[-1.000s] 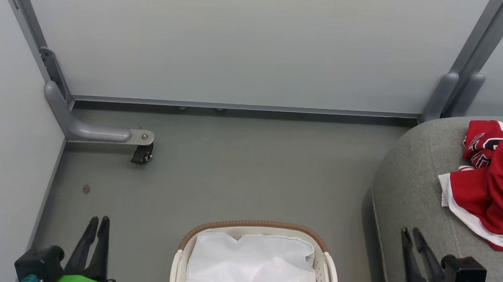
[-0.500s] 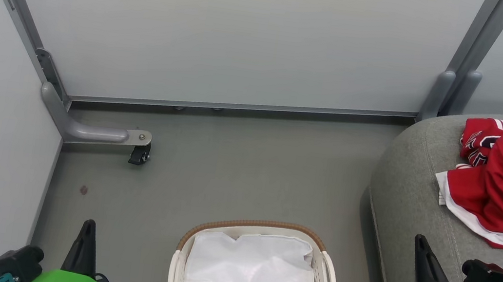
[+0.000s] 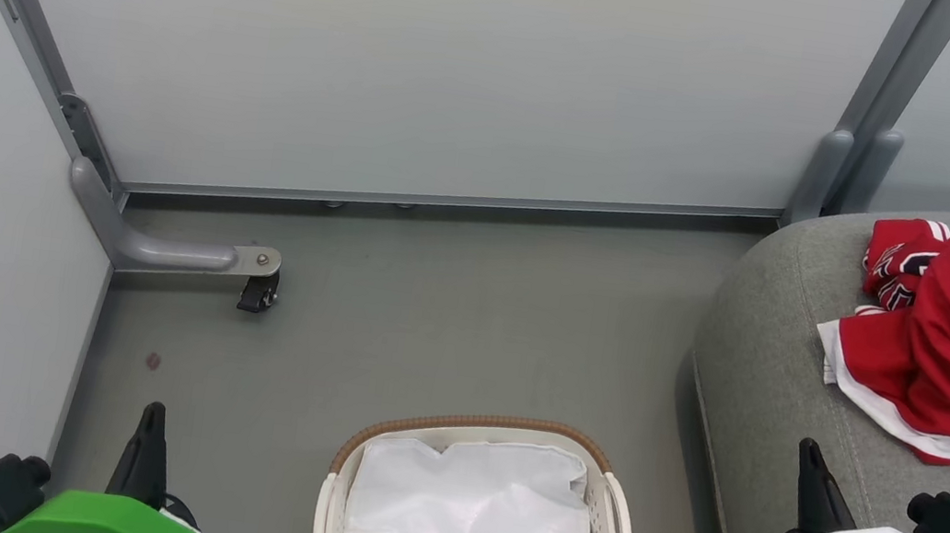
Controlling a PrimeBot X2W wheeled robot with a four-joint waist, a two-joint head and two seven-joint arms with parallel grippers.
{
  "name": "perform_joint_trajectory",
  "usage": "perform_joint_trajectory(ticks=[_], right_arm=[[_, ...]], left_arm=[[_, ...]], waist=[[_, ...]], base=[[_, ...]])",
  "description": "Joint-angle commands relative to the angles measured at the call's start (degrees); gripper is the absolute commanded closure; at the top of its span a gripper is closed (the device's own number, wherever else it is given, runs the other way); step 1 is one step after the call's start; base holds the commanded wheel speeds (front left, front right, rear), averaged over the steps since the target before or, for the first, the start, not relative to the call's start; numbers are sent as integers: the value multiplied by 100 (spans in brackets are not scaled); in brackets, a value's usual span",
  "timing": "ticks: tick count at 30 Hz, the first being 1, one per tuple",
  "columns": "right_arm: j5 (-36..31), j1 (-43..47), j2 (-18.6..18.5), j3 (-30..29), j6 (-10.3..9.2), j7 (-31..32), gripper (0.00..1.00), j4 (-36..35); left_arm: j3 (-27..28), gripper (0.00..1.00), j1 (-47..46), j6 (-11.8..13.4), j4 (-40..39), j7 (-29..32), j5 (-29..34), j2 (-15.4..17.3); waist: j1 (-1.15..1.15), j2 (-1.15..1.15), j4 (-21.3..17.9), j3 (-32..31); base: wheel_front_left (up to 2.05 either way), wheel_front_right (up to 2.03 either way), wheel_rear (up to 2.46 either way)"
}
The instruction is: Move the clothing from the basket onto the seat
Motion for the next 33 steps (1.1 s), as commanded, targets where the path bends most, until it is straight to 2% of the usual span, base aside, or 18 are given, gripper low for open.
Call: perform_joint_trajectory(ticks=[1, 33], right_arm=[[244, -88, -40, -29, -2, 45, 100, -116], [2652, -111, -62, -183, -4, 643, 100, -382]], left_arm=[[42, 100, -189, -9, -96, 53, -203, 34], [332, 100, -398, -18, -288, 650, -2193, 48]], waist=[[0, 0, -6, 1], [0, 0, -125, 17]], base=[[0, 0, 0], [0, 0, 0]])
